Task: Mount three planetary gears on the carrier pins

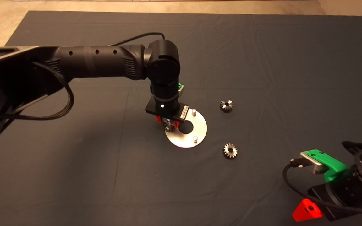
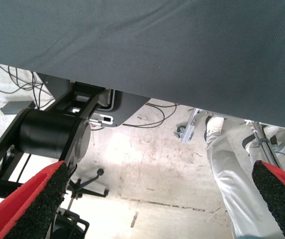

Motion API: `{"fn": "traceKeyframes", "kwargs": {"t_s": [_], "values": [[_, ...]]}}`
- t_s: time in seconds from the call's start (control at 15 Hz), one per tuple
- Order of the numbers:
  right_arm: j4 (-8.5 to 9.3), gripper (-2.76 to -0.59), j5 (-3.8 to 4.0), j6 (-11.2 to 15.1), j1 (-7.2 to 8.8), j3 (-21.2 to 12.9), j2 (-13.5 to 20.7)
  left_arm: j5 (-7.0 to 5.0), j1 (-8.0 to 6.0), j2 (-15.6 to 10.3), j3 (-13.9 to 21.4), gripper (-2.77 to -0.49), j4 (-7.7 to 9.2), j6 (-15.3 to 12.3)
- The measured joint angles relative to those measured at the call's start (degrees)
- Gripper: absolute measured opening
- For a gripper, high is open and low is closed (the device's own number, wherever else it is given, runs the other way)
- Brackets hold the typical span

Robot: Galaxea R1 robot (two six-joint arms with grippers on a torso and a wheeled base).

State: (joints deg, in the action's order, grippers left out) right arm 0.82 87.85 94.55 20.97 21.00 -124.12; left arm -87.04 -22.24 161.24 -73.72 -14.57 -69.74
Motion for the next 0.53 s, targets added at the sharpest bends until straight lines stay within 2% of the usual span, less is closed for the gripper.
{"fn": "traceKeyframes", "kwargs": {"t_s": [0.13, 0.2, 0.27, 0.4, 0.47, 0.53], "values": [[0.00, -0.61, 0.00, 0.01, 0.00, 0.00, 0.00, 0.00, -0.13, 0.00, 0.60, -1.95, 0.02, -0.10], [0.00, -0.61, 0.00, 0.01, 0.00, 0.00, 0.00, 0.00, -0.67, 0.02, 0.91, -1.91, 0.10, -0.14], [0.00, -0.61, 0.00, 0.00, 0.00, 0.00, 0.00, 0.00, -1.83, 0.02, 1.20, -1.81, 0.19, -0.41], [0.00, -0.61, 0.00, 0.00, 0.00, 0.00, 0.00, -0.02, -5.17, -0.02, 1.68, -1.79, 0.16, -0.99], [0.00, -0.61, 0.00, 0.01, 0.00, 0.02, 0.00, -0.02, -6.45, -0.14, 2.09, -1.68, 0.14, -1.54], [0.00, -0.61, 0.02, 0.01, 0.00, 0.07, 0.01, -0.02, -7.01, -0.33, 2.64, -1.64, 0.16, -2.05]]}}
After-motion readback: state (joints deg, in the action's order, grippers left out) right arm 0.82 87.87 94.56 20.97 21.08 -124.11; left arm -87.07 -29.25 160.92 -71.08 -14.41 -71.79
